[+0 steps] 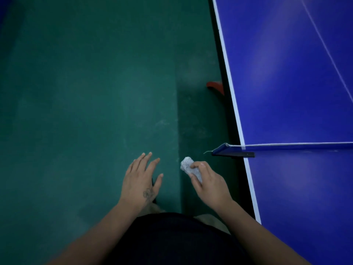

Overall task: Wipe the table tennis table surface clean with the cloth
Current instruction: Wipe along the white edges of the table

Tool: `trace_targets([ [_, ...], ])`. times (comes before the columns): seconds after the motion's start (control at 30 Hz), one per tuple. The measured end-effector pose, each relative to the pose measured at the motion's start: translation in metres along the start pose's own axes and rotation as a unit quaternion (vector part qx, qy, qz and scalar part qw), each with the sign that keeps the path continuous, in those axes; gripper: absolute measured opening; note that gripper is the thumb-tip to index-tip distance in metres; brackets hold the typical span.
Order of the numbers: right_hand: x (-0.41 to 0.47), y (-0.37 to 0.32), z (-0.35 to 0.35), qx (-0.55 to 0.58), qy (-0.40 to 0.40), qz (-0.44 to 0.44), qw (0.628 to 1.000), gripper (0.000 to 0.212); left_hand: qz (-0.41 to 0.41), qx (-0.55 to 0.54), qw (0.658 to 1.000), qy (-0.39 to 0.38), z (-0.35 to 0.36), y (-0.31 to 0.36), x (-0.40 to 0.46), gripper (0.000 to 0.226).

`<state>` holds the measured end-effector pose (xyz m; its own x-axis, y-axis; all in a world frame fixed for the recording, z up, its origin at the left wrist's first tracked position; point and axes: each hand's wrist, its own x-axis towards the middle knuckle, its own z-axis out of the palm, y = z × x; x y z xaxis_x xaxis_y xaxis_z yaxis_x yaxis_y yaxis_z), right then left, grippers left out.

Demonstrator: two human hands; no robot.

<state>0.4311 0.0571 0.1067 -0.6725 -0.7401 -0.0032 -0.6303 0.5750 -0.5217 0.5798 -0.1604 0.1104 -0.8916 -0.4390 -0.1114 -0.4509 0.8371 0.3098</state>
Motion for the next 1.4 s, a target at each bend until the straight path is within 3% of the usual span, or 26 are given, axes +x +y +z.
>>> trace_targets([
  [0.3, 0.093, -0.029, 0.000, 0.024, 0.017, 0.093, 0.995, 0.026, 0.092, 0.008, 0.994, -0.050, -0.039, -0.052, 0.140, 0.062],
  [0.63, 0.154, 0.010, -0.039, 0.041, 0.023, 0.129, 0.991, 0.027, 0.157, -0.035, 0.983, -0.091, -0.025, -0.003, 0.234, 0.063],
  [0.87, 0.181, 0.104, -0.082, 0.066, -0.069, 0.139, 0.986, 0.031, 0.084, -0.178, 0.961, -0.195, 0.009, 0.071, 0.287, 0.064],
  [1.1, 0.182, 0.188, -0.088, 0.126, -0.160, 0.203, 0.958, 0.035, 0.023, -0.281, 0.906, -0.315, 0.059, 0.134, 0.314, 0.065],
  [1.23, 0.177, 0.219, -0.085, 0.183, -0.168, 0.263, 0.932, 0.028, 0.034, -0.295, 0.872, -0.390, 0.094, 0.161, 0.320, 0.064],
  [1.4, 0.173, 0.242, -0.079, 0.180, -0.185, 0.372, 0.891, 0.034, 0.006, -0.275, 0.853, -0.444, 0.156, 0.175, 0.319, 0.049],
])
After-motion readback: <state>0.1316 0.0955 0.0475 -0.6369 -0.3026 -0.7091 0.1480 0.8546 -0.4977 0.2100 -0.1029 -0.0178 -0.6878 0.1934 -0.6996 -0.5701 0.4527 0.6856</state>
